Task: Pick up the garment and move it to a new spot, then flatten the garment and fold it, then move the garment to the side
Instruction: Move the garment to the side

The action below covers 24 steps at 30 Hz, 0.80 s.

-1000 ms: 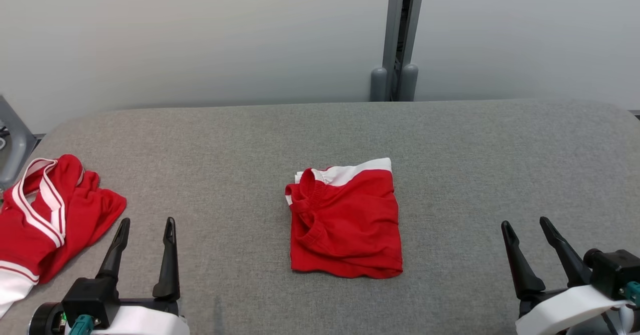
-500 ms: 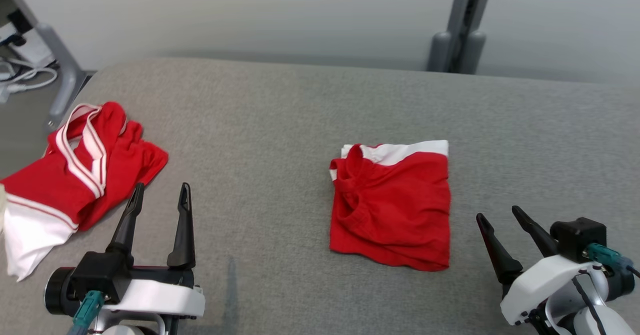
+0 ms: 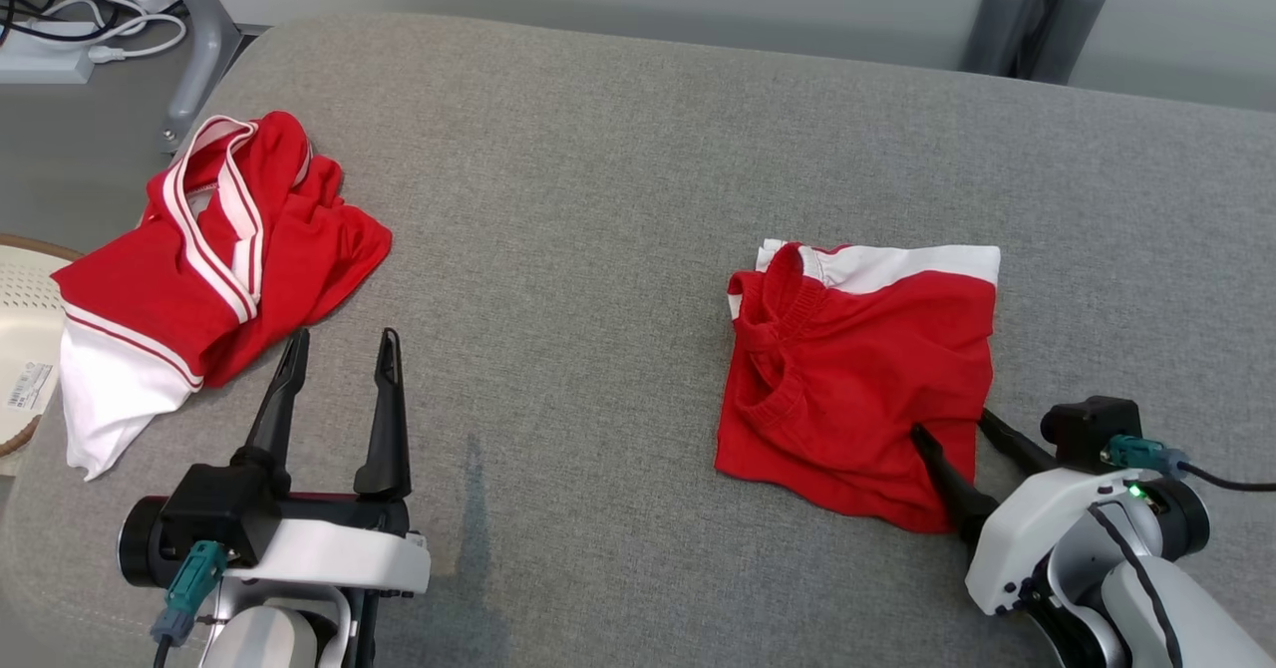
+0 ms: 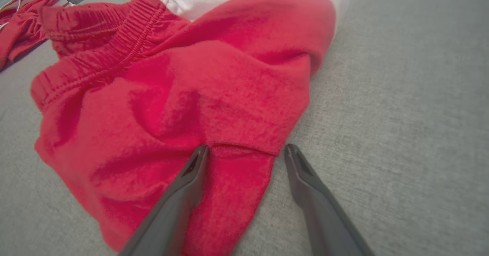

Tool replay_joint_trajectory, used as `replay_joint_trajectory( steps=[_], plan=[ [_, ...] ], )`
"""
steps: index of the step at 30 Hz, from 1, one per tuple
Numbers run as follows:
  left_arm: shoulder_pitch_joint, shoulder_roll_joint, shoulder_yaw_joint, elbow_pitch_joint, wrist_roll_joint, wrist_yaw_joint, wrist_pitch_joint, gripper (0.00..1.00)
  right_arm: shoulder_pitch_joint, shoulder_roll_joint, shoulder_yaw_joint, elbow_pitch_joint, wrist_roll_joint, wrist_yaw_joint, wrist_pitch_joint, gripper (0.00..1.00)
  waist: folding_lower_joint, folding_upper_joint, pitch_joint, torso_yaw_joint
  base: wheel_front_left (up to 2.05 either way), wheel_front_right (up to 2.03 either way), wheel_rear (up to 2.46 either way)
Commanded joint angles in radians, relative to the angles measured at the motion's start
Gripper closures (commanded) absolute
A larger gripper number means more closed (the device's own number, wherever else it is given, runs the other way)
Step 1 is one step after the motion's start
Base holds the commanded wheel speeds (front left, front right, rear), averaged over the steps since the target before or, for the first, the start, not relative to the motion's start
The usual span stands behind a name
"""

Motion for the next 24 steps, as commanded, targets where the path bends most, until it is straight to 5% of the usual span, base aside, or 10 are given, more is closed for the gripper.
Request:
replay_joint_trajectory(
  steps=[1, 3, 13, 24],
  plan=[
    [-0.022, 0.004, 0.005, 0.001, 0.008, -0.007, -0.005, 0.0, -0.001, -0.007, 0.011, 0.015, 0.01, 0.0, 0.008, 0.58, 0.0, -0.0001, 0.001, -0.001, 0.0, 0.0, 0.0],
    [-0.027, 0.0, 0.01, 0.002, 0.011, -0.008, -0.006, 0.0, -0.01, -0.011, 0.018, 0.025, 0.023, 0.0, 0.011, 1.0, 0.0, -0.0001, 0.003, -0.005, 0.0, 0.0, 0.0],
    [-0.007, -0.008, 0.036, -0.022, 0.041, -0.013, -0.005, 0.0, -0.026, -0.046, 0.053, -0.036, 0.034, 0.0, 0.011, 1.0, 0.0, -0.0001, -0.009, -0.086, 0.0, 0.0, 0.0],
    [-0.025, 0.017, 0.035, -0.061, 0.064, -0.013, -0.005, 0.0, -0.008, -0.095, 0.069, -0.146, -0.031, 0.0, 0.044, 1.0, 0.0, -0.0001, 0.02, -0.281, 0.0, 0.0, 0.0]
  ],
)
